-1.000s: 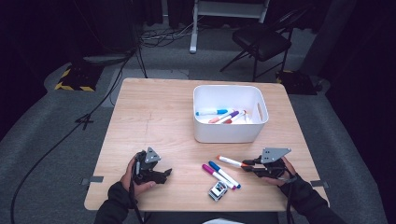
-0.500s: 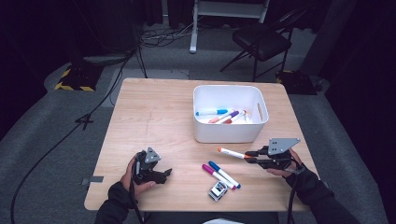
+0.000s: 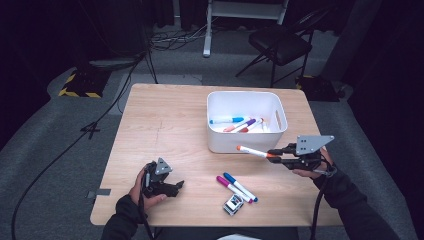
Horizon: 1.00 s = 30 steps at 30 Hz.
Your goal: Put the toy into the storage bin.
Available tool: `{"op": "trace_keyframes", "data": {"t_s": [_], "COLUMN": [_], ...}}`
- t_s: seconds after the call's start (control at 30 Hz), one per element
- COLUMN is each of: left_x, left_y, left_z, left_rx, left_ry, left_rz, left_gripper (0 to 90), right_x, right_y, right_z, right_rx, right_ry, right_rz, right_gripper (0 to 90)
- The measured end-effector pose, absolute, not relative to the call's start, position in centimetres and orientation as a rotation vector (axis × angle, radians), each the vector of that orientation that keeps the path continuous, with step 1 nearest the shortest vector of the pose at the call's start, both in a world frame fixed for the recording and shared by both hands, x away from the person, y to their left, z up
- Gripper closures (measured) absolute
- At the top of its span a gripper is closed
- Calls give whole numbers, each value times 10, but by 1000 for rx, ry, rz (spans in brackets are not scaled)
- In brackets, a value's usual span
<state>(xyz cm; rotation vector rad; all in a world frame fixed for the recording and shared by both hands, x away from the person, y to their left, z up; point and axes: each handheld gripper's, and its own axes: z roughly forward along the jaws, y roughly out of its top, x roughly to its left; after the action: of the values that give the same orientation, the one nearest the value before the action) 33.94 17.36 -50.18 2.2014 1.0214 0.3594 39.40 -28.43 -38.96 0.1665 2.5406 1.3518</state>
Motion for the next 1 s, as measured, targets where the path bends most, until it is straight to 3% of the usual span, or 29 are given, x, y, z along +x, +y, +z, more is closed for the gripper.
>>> {"op": "trace_keyframes", "data": {"t_s": [0.57,1.0], "left_x": [339,340], "left_y": [174,174], "left_z": [-502,-501], "left_rx": [2201,2204], "left_ry": [1022,1012], "left_rz": [359,384], "left_gripper": [149,147], "right_x": [409,429], "right_y": [-293,-292], "right_z": [-342,-328], "right_rx": [154,189], "right_ry": [2476,2448], "right_rz": [1356,1304], "right_gripper": [752,752]}}
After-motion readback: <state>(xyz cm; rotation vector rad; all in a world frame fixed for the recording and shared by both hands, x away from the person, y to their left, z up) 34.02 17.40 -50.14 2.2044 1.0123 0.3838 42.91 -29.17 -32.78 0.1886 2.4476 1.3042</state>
